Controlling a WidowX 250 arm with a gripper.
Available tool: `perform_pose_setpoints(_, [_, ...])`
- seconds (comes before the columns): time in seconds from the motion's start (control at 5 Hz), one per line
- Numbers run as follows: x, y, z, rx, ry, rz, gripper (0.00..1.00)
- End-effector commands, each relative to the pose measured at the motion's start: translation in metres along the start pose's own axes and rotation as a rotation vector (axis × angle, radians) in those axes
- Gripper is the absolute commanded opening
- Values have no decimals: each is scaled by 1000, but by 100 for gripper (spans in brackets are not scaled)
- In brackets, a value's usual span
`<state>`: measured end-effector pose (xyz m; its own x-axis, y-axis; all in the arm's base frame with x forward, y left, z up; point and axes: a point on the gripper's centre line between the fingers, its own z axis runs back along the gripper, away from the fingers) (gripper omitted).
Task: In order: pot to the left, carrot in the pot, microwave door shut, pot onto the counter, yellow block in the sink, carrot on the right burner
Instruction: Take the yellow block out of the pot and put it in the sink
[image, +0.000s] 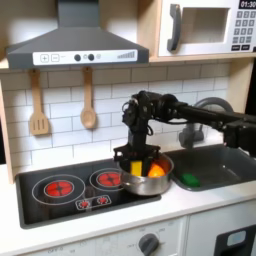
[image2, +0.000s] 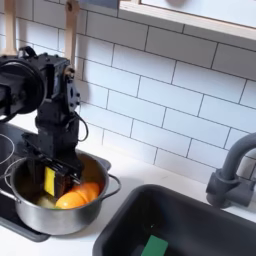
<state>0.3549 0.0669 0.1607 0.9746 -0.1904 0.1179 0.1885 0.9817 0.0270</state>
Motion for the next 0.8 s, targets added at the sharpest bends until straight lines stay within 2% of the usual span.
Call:
perform_pose_setpoints(0.0, [-3,8,20,9,-23,-19,0])
perform_pose_setpoints(0.4, [3,6,36,-9,-55,-59,0])
perform_pose_setpoints(0.6, [1,-7,50,-26,-80,-107,0])
